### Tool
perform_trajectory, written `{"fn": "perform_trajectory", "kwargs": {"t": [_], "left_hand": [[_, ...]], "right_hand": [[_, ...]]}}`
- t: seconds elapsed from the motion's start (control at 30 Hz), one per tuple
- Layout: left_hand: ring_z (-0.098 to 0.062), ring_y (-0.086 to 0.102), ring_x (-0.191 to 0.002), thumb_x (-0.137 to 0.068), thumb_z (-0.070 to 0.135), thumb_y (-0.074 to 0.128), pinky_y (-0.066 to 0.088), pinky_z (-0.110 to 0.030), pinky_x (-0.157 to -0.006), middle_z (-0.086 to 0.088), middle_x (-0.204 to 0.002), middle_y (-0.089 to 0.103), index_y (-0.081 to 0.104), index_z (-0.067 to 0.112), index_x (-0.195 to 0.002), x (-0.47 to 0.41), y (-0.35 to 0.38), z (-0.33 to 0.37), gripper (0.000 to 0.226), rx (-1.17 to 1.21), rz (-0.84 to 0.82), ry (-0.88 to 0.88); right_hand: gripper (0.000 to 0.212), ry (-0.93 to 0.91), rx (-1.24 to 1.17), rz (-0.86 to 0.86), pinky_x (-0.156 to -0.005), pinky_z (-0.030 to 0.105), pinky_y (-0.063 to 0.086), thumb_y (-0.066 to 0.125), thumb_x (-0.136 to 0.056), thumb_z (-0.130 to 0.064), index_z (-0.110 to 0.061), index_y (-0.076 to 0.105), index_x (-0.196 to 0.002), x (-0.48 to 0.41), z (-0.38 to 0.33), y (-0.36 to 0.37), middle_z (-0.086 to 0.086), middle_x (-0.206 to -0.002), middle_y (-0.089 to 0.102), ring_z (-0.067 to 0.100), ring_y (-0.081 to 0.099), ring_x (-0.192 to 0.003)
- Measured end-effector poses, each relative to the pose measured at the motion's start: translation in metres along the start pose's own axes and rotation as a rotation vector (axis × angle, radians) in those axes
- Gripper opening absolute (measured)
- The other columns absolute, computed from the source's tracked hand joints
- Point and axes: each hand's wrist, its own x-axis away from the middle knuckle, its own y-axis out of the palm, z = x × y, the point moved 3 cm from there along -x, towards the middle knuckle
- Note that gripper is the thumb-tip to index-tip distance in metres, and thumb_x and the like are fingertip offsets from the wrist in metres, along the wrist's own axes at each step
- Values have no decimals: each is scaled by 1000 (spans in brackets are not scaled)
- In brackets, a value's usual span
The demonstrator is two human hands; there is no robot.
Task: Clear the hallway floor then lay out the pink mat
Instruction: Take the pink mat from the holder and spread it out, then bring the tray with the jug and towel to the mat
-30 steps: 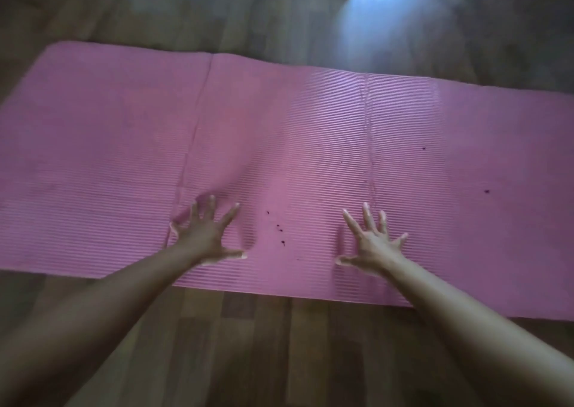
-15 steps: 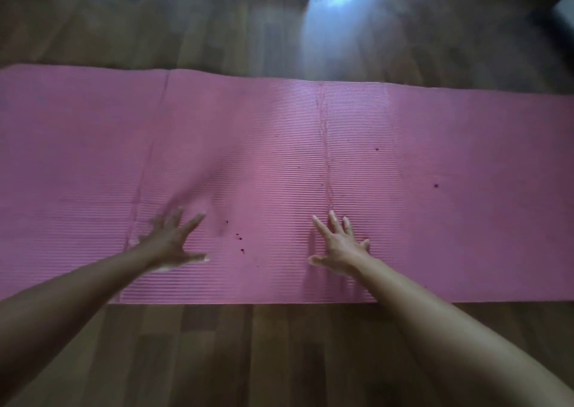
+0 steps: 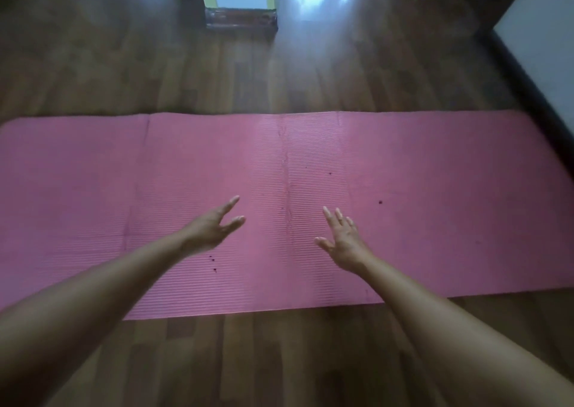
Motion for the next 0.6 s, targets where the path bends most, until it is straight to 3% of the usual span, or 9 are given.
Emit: {"fn": "perform_trajectory", "kwargs": {"t": [0.17,0.37,0.6], "left_hand": [[-19,30,-139,-91,51,46,25,-36,-113,-3,-152,32,21,41,-145,59,-34,65,61,323,33,-65],[-19,36,-136,-94,46,44,29,-35,-110,-3,-150,36,27,32,-146,148,-107,161,56,432,74,-88],[-15,40,-133,-96,40,45,29,-26,-106,-1,-145,44,42,21,-140,257,-215,267,48,466,201,-65]], "right_hand": [[67,28,-109,35,-118,44,10,44,-97,-37,-31,5,-150,63,-22,-72,3,-160,1,27,3,-147],[57,12,-257,79,-115,34,17,43,-99,-32,-26,17,-149,145,-80,-190,6,-158,15,21,18,-145],[52,9,-409,112,-112,43,31,42,-99,-29,-18,26,-148,244,-159,-334,14,-150,34,28,38,-135]]}}
